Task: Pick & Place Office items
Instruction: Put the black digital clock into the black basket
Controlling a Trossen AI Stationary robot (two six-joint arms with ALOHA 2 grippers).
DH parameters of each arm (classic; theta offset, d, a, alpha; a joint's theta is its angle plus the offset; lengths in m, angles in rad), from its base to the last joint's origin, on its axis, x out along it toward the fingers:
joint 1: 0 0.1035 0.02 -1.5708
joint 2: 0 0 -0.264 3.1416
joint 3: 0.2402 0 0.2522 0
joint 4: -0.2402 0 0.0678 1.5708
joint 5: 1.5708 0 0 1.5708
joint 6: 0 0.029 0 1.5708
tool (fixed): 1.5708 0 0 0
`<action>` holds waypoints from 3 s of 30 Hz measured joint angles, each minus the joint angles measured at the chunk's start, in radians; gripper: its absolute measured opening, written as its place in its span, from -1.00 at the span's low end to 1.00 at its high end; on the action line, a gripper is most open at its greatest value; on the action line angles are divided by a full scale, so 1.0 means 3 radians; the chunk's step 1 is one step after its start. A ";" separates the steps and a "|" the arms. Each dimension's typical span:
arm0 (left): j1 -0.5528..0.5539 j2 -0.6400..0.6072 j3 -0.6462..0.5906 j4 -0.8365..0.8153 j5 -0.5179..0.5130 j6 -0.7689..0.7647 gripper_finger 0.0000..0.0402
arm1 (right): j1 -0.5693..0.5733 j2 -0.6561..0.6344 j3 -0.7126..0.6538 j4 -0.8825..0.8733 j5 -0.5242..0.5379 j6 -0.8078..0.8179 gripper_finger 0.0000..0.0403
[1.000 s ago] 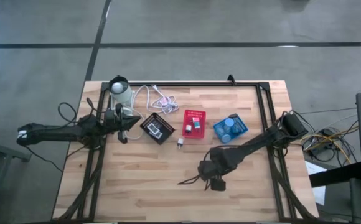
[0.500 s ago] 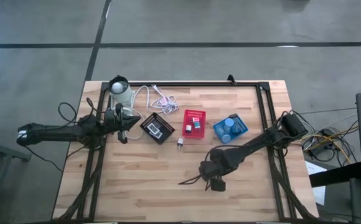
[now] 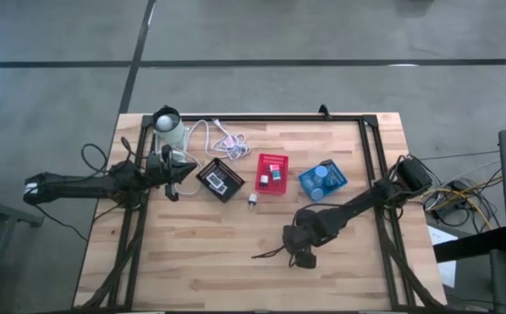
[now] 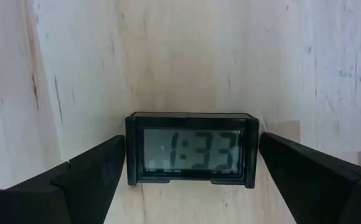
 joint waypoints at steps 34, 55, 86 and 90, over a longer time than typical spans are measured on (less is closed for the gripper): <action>0.0000 -0.0001 -0.0001 -0.0018 0.0000 0.0013 -0.97 | 0.0028 -0.0064 0.0665 -0.0526 -0.0072 -0.0275 0.40; 0.0000 -0.0001 -0.0001 -0.0025 0.0000 0.0015 -0.97 | 0.0092 -0.0102 0.0943 -0.0466 -0.0040 -0.0582 0.41; 0.0001 0.0000 -0.0001 -0.0026 0.0000 0.0057 -0.97 | 0.0184 -0.2114 -0.1350 0.2372 0.0323 -0.0951 0.41; 0.0001 0.0000 -0.0001 -0.0026 -0.0001 0.0057 -0.97 | 0.0193 -0.2307 -0.1822 0.2963 0.0380 -0.0977 0.41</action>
